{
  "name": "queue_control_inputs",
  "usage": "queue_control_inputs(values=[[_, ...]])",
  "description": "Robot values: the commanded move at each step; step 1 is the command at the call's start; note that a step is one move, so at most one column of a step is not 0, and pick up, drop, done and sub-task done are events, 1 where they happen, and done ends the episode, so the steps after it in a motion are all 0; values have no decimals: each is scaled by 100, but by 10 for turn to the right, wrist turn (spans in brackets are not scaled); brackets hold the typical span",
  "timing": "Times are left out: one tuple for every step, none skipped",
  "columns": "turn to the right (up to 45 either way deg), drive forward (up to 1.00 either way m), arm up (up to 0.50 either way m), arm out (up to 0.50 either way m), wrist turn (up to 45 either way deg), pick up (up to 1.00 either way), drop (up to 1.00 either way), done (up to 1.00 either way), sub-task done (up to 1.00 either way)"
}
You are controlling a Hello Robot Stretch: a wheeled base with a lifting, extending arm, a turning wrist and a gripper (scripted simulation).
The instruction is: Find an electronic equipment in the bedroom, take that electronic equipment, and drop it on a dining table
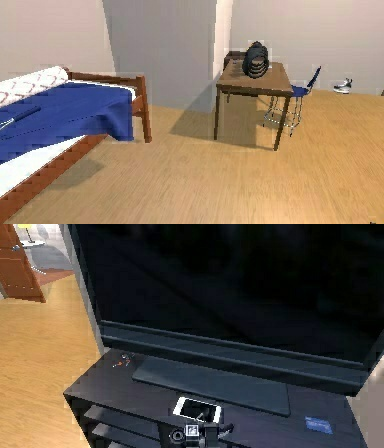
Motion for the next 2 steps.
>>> queue_control_inputs(values=[[0, 0, 10, 0, 0, 0, 0, 0, 0], [0, 0, 24, 0, 0, 0, 0, 0, 0]])
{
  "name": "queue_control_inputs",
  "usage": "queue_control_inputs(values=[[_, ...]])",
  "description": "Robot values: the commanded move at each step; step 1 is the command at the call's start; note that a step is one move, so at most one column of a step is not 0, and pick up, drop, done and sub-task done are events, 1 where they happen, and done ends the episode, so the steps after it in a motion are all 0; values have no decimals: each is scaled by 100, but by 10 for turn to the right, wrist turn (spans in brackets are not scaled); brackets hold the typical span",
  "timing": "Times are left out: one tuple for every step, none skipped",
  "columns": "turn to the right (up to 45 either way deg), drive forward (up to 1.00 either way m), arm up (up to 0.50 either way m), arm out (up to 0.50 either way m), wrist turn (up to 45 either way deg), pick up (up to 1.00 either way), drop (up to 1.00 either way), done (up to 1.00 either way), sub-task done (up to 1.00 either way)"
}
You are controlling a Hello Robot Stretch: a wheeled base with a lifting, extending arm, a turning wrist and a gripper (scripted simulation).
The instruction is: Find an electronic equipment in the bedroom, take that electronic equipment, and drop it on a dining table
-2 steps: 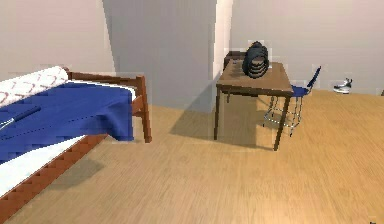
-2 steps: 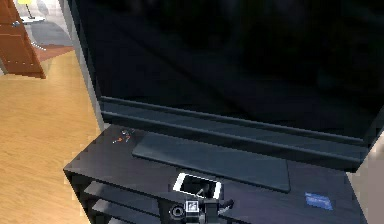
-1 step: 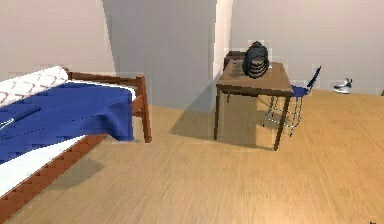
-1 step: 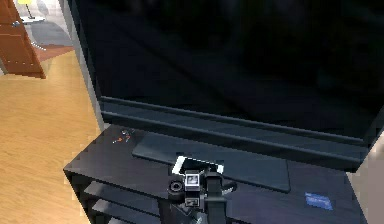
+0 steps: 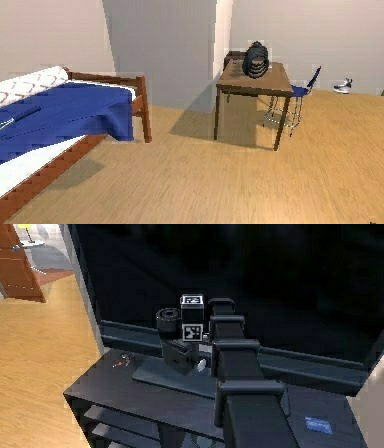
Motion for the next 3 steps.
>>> queue_control_inputs(values=[[0, 0, 0, 0, -450, 0, 0, 0, 0], [0, 0, 0, 0, -450, 0, 0, 0, 0], [0, 0, 0, 0, -450, 0, 0, 0, 0]])
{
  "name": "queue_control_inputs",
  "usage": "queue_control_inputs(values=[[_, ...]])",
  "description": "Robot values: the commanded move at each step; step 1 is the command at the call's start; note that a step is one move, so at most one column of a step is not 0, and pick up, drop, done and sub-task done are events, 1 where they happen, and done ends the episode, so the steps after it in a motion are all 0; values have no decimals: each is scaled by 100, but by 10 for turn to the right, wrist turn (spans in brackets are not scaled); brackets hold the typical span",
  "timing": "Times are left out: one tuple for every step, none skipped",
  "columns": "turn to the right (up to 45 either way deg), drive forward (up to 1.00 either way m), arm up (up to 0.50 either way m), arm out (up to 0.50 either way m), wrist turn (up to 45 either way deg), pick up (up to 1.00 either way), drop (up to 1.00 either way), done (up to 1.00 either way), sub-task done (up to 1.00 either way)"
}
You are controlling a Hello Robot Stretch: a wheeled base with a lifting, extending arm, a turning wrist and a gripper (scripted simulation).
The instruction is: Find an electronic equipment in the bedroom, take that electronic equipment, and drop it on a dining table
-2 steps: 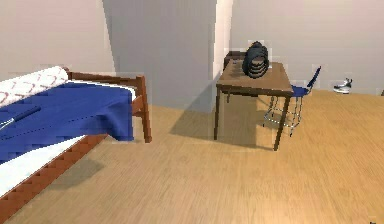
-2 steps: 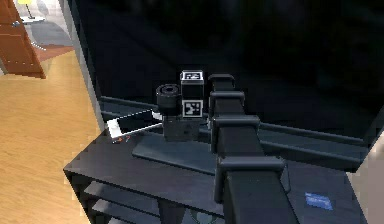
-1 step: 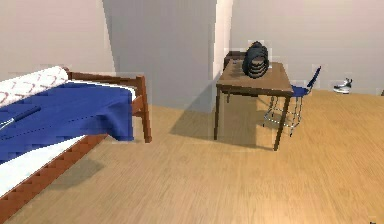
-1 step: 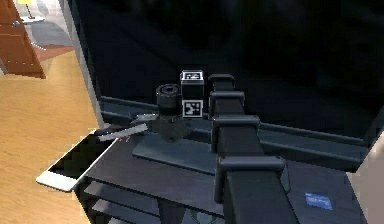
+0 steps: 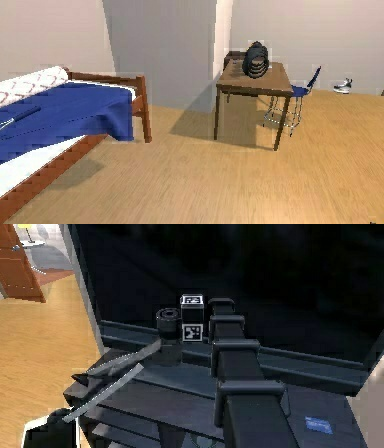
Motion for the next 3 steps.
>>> queue_control_inputs(values=[[0, 0, 0, 0, -330, 0, 0, 0, 0], [0, 0, 0, -18, 0, 0, 0, 0, 0], [-30, 0, 0, 0, 0, 0, 0, 0, 0]])
